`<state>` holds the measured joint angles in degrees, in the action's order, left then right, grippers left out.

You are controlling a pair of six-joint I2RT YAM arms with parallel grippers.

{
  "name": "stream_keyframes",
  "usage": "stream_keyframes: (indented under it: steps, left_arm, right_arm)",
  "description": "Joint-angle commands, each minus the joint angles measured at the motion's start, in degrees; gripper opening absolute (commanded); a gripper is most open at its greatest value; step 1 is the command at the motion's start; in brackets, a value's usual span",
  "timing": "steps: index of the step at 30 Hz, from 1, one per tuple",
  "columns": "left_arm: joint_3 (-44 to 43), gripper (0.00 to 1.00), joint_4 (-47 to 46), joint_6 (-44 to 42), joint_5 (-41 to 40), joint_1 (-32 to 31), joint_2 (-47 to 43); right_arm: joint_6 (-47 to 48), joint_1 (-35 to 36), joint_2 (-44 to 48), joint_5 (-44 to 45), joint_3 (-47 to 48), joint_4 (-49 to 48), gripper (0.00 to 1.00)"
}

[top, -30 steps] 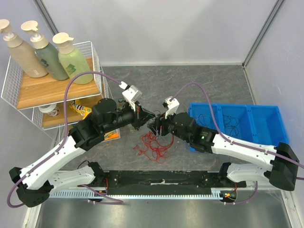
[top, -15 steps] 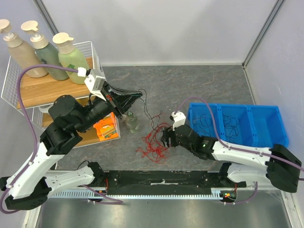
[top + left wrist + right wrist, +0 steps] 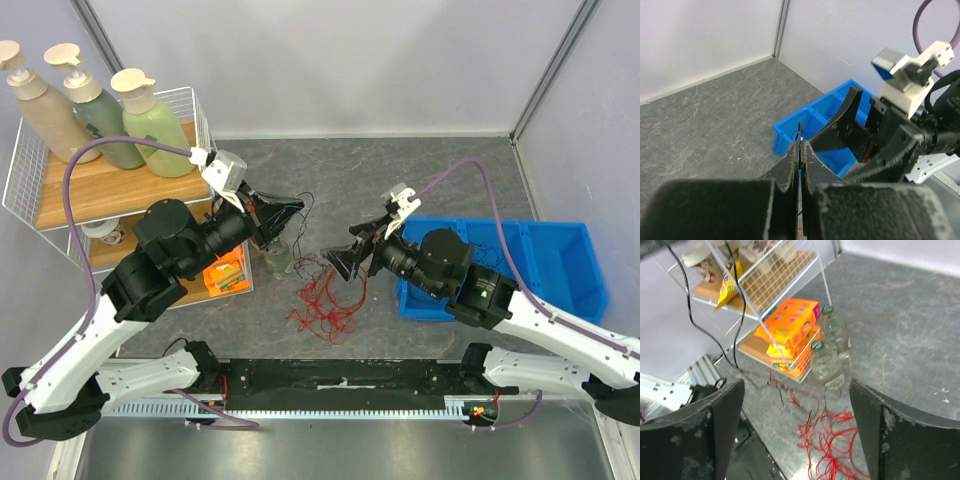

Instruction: Untangle the cables

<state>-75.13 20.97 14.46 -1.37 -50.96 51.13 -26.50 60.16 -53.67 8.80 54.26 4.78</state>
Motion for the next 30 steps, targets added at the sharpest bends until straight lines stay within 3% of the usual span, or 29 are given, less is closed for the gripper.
stream_keyframes:
  steps: [1, 3, 5, 24, 30]
  left_arm:
    - [0.16, 0.02, -1.11, 0.83, 1.01, -0.02, -1.04]
    - [0.16, 0.02, -1.11, 1.18, 1.10, -0.02, -1.21]
    - [0.16, 0.02, -0.93, 1.19, 1.10, -0.02, -1.39]
    - [0.43, 0.02, -1.72, 1.98, 3.47, -0.02, 1.07]
    - [-1.24, 0.02, -2.95, 2.42, 4.62, -0.02, 0.63]
  right_arm:
    - [0.66, 0.13, -2.83, 5.34, 6.02, 0.05, 0.86]
    - [0.49, 0.22, -5.90, 4.13, 8.57, 0.50, 0.74]
    - [0.14, 0.39, -7.93, 2.11, 10.33, 0.06, 0.72]
    - [0.66, 0.92, -11.89, 5.35, 15.70, -0.38, 0.74]
    - [0.49, 1.89, -14.62, 9.65, 9.58, -3.27, 0.72]
